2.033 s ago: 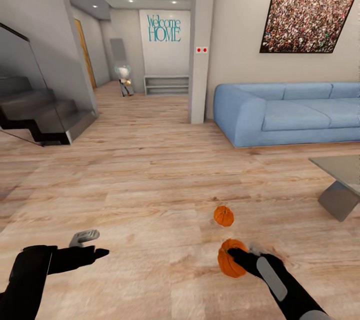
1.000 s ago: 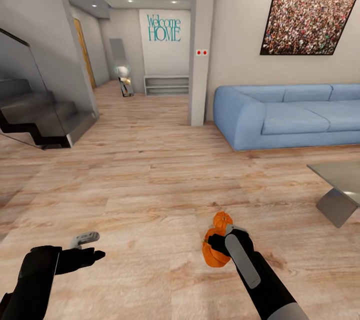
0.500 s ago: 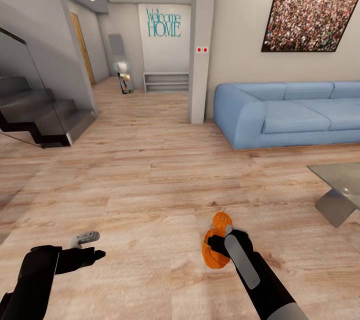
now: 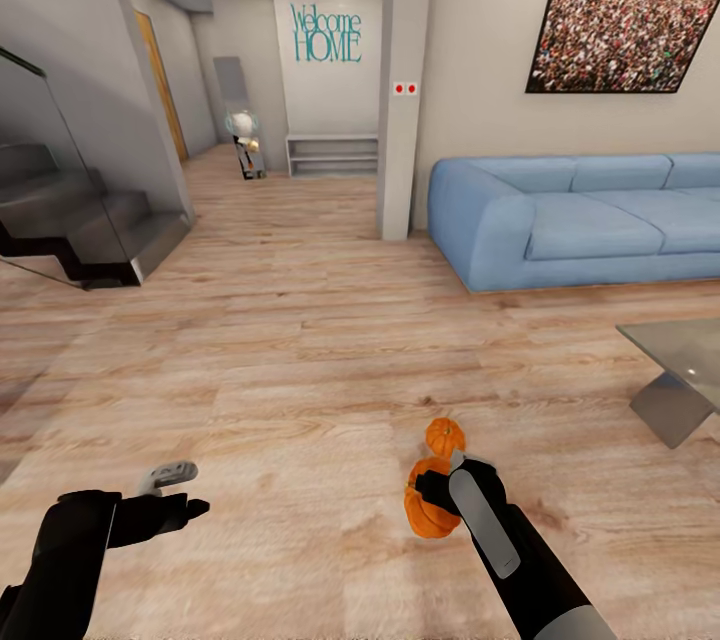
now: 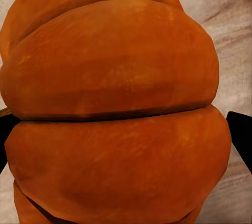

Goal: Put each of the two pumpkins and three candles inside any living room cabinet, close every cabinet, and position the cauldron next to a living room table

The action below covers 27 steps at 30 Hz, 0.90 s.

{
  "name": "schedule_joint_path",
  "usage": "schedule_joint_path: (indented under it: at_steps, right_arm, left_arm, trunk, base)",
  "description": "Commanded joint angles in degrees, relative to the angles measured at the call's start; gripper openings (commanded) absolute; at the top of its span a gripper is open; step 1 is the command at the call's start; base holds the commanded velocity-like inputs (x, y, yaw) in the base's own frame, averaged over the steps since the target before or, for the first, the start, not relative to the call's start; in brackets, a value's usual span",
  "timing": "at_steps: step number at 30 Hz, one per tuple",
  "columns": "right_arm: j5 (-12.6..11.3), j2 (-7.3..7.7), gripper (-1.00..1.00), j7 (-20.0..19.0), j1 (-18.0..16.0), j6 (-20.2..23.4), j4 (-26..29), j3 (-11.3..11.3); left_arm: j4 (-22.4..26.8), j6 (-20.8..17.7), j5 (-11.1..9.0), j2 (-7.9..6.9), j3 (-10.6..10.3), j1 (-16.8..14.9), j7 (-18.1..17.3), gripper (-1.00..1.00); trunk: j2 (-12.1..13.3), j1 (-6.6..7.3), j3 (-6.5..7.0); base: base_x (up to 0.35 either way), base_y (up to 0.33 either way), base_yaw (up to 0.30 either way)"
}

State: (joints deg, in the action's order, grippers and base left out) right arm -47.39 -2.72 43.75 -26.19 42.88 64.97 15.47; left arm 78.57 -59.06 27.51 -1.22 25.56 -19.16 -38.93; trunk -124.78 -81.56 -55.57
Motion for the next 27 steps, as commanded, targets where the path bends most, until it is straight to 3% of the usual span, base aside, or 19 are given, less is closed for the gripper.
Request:
schedule_joint_path:
  at_steps: [1,7,14,27]
  right_arm:
    - [-0.03,0.0,-1.0,-0.09,0.0,-0.08,-0.01,0.01]
    - [0.25,0.0,-1.0,-0.15,0.0,-0.16,0.06,0.2]
    - [0.37,0.0,-1.0,-0.15,0.0,-0.37,0.11,3.27]
    - [0.3,0.0,-1.0,-0.19,0.0,-0.43,0.11,3.6]
  left_arm:
    - [0.0,0.0,0.0,0.0,0.01,0.0,0.0,1.0]
    - [-0.07,-0.02,-0.05,-0.09,0.02,0.0,0.0,1.0]
    - [-0.16,-0.01,-0.09,-0.1,0.02,0.0,0.0,1.0]
    - [-0.26,0.0,-0.09,-0.1,0.06,0.0,0.08,1.0]
  trunk:
    - [0.0,0.0,-0.1]
    - [0.0,0.0,-0.58]
    - [0.0,0.0,-0.65]
    - [0.0,0.0,-0.65]
  base:
    - [0.0,0.076,0.0]
    - [0.0,0.215,0.007]
    - [0.051,0.278,0.002]
    - [0.271,0.126,0.0]
